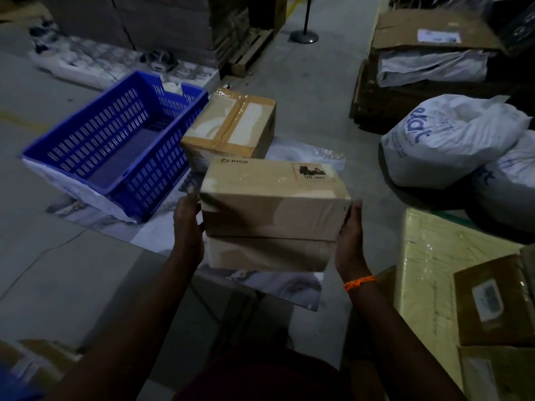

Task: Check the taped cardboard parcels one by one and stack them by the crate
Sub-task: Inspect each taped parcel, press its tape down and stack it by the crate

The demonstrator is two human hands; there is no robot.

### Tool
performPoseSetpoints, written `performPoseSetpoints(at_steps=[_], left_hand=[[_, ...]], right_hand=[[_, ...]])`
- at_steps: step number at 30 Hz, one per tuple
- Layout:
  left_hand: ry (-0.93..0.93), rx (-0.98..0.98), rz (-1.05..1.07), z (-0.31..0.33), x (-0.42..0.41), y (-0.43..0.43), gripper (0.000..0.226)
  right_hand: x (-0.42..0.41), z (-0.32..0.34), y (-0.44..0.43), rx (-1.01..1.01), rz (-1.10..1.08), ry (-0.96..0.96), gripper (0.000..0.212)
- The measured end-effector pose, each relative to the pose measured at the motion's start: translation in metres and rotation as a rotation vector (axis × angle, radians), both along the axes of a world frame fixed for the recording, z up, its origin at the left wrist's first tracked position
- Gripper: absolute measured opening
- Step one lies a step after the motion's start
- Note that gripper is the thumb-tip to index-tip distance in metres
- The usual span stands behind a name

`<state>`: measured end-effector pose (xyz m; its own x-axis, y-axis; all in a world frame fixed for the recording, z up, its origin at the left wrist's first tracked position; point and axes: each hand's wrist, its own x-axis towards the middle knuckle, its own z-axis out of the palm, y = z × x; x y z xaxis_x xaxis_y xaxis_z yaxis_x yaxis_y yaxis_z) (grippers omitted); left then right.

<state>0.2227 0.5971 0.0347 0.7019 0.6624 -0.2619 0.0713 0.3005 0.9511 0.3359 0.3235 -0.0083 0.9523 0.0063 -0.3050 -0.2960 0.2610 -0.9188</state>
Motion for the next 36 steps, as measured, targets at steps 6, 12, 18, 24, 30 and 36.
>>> performPoseSetpoints(at_steps=[6, 12, 18, 24, 30, 36], left_hand=[[0.156, 0.053, -0.073, -0.037, -0.028, -0.008, 0.06], [0.257, 0.274, -0.007, -0.037, -0.046, -0.014, 0.059], [0.16, 1.039, -0.265, -0.004, -0.025, -0.017, 0.052], [0.383, 1.455, -0.755, -0.016, 0.014, -0.039, 0.072], [0.41, 1.569, -0.771, -0.035, 0.01, -0.04, 0.062], [0.462, 1.543, -0.799, -0.03, 0.011, -0.042, 0.063]], right_hand=[[-0.021, -0.002, 0.002, 0.044, -0.018, -0.028, 0.054], [-0.026, -0.007, -0.008, -0.355, 0.07, -0.16, 0.059], [-0.023, 0.028, 0.015, -0.993, 0.255, -0.797, 0.063], [-0.016, 0.012, 0.066, -1.35, 0.735, -0.975, 0.065], [-0.019, 0.0, 0.061, -1.47, 0.752, -1.027, 0.061], [-0.019, 0.004, 0.064, -1.453, 0.782, -0.984, 0.062]])
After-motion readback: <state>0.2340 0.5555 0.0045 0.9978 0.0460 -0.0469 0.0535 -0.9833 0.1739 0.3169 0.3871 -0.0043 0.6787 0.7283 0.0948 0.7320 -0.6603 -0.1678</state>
